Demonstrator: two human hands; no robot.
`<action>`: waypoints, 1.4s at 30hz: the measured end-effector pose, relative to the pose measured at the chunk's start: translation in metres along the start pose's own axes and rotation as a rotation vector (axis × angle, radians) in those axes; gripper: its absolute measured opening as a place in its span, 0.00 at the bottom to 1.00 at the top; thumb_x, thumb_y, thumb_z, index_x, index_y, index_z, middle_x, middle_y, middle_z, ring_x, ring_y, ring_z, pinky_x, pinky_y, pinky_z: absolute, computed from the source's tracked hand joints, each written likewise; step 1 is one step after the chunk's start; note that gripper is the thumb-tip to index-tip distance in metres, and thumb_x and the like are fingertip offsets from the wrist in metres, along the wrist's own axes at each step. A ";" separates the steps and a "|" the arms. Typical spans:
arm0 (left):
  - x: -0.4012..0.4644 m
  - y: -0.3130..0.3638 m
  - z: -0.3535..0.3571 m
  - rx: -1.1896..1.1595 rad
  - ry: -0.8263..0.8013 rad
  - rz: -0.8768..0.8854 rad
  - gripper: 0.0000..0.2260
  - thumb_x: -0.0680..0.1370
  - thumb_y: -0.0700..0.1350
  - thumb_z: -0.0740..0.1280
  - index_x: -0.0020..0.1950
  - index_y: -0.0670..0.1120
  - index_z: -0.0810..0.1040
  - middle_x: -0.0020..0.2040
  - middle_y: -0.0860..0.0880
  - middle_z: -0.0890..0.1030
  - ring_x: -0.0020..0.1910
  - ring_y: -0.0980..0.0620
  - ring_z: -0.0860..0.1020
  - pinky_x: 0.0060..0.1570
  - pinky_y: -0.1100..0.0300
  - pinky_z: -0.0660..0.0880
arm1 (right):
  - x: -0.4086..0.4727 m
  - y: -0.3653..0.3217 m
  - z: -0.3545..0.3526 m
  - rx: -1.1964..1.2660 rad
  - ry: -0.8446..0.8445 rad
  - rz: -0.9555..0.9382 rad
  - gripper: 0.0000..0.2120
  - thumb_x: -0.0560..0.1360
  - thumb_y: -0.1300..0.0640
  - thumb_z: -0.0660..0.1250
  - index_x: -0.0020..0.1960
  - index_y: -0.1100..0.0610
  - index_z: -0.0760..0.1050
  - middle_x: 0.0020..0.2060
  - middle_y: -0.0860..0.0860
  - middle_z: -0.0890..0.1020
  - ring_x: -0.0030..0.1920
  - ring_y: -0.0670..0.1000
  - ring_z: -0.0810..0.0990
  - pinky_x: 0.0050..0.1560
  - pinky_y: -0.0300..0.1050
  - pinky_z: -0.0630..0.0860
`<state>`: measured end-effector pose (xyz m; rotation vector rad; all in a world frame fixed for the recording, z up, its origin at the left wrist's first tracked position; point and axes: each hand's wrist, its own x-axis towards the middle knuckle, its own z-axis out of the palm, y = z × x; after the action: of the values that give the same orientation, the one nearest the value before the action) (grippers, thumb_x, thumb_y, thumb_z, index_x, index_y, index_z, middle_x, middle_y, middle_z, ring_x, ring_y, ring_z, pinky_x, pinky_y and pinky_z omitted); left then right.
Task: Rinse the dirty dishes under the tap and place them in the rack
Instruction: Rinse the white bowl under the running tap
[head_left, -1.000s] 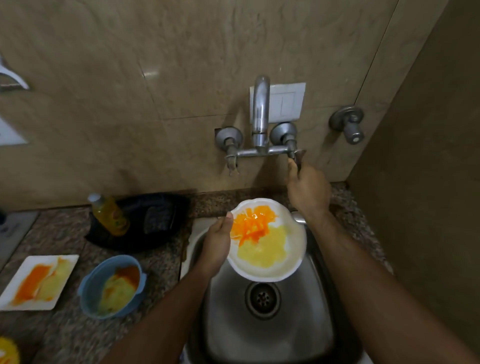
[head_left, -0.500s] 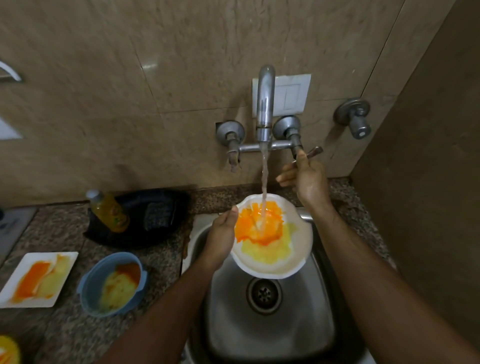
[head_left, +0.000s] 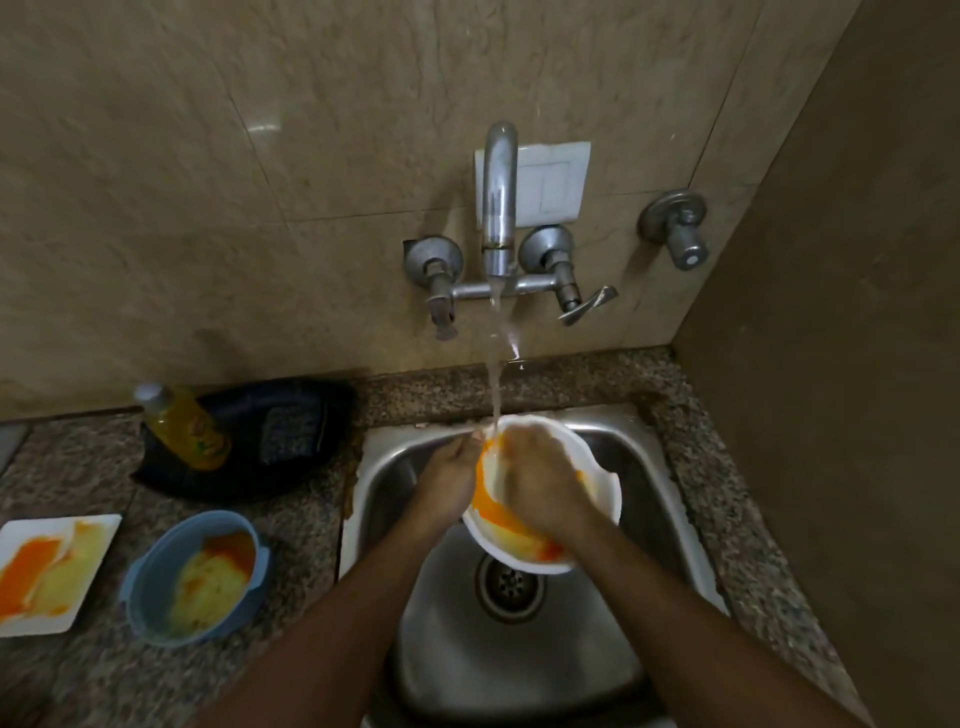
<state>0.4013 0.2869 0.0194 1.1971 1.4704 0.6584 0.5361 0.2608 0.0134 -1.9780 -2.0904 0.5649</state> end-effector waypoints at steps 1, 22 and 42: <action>-0.002 0.000 -0.001 -0.010 -0.007 0.003 0.14 0.83 0.51 0.59 0.57 0.48 0.82 0.53 0.51 0.83 0.56 0.52 0.79 0.60 0.59 0.72 | -0.004 -0.003 0.009 0.014 -0.056 -0.139 0.17 0.74 0.55 0.59 0.60 0.59 0.74 0.58 0.61 0.77 0.59 0.62 0.74 0.61 0.57 0.71; 0.013 0.008 -0.030 0.315 0.014 -0.012 0.22 0.82 0.59 0.56 0.59 0.46 0.82 0.59 0.47 0.82 0.57 0.47 0.79 0.61 0.54 0.72 | -0.020 0.032 0.015 -0.103 0.059 -0.166 0.24 0.73 0.50 0.58 0.69 0.50 0.71 0.69 0.53 0.74 0.66 0.57 0.75 0.66 0.55 0.72; -0.016 -0.003 -0.013 -0.010 0.238 0.106 0.09 0.82 0.54 0.62 0.58 0.54 0.78 0.48 0.58 0.80 0.48 0.61 0.77 0.43 0.66 0.70 | -0.019 0.033 0.042 0.779 0.142 0.669 0.16 0.74 0.60 0.66 0.62 0.53 0.73 0.52 0.52 0.82 0.52 0.54 0.81 0.52 0.52 0.79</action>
<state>0.3869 0.2734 0.0263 1.2273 1.6051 0.9050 0.5507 0.2375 -0.0365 -2.0520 -0.8464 1.0947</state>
